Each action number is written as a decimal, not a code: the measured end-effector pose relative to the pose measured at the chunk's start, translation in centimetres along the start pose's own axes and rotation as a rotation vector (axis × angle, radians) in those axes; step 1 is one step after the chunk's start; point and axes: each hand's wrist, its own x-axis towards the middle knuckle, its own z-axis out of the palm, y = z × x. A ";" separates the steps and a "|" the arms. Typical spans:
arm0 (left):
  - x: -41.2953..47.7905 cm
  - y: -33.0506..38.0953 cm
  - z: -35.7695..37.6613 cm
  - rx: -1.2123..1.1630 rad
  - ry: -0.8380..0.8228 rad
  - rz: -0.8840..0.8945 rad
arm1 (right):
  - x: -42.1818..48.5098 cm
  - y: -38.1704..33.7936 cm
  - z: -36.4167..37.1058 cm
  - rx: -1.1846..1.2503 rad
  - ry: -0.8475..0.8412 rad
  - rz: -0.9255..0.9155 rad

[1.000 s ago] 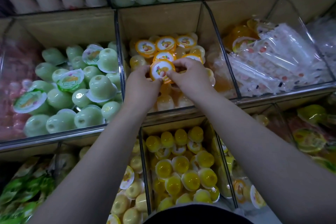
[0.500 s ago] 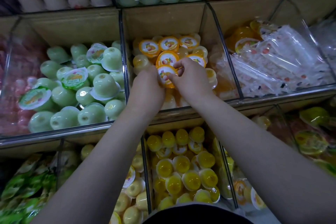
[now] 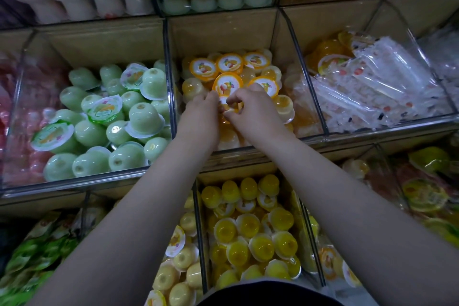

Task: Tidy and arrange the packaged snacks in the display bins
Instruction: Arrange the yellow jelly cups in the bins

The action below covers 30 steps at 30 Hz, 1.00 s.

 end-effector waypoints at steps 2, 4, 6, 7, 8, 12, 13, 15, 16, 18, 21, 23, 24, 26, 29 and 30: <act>0.6 -0.3 0.3 0.027 0.027 0.021 | 0.0 -0.1 0.0 -0.010 -0.004 0.002; 1.2 -0.4 0.4 0.030 0.063 0.025 | 0.0 -0.1 -0.2 -0.029 -0.009 0.000; 1.5 -0.4 0.4 0.021 0.087 0.025 | 0.0 -0.2 -0.3 -0.038 -0.029 -0.014; 1.6 -0.4 0.5 0.017 0.092 0.026 | 0.0 -0.3 -0.3 -0.034 -0.043 -0.025; 1.6 -0.4 0.5 0.013 0.095 0.027 | 0.0 -0.3 -0.3 -0.028 -0.055 -0.035; 1.4 -0.4 0.4 -0.103 0.122 0.038 | 0.1 -0.3 -0.2 -0.006 -0.065 -0.055; 1.3 -0.4 0.2 -0.137 0.128 0.046 | 0.1 -0.2 -0.2 0.000 -0.065 -0.055; 0.9 -0.4 -0.1 -0.185 0.132 0.064 | 0.2 -0.1 -0.2 -0.008 -0.072 -0.064; 0.7 -0.3 -0.3 -0.210 0.135 0.064 | 0.3 -0.1 -0.2 -0.025 -0.083 -0.074; 0.1 -0.2 -0.5 -0.288 0.138 0.038 | 0.3 -0.4 -0.2 -0.080 -0.114 -0.108; -0.8 0.1 -0.7 -0.414 0.136 -0.002 | 0.2 -0.9 -0.1 -0.145 -0.095 -0.147; -1.1 0.2 -0.7 -0.501 0.131 -0.008 | 0.2 -1.0 0.0 -0.244 -0.023 -0.133; -1.3 0.3 -0.8 -0.547 0.124 -0.026 | 0.2 -1.0 0.1 -0.292 -0.008 -0.122; -1.5 0.2 -0.9 -0.646 0.112 -0.093 | 0.4 -1.2 0.2 -0.324 -0.053 -0.123; -1.8 0.2 -1.2 -0.738 0.097 -0.145 | 0.5 -1.6 0.2 -0.292 -0.139 -0.140; -1.9 0.2 -1.2 -0.750 0.089 -0.146 | 0.5 -1.7 0.0 -0.276 -0.152 -0.138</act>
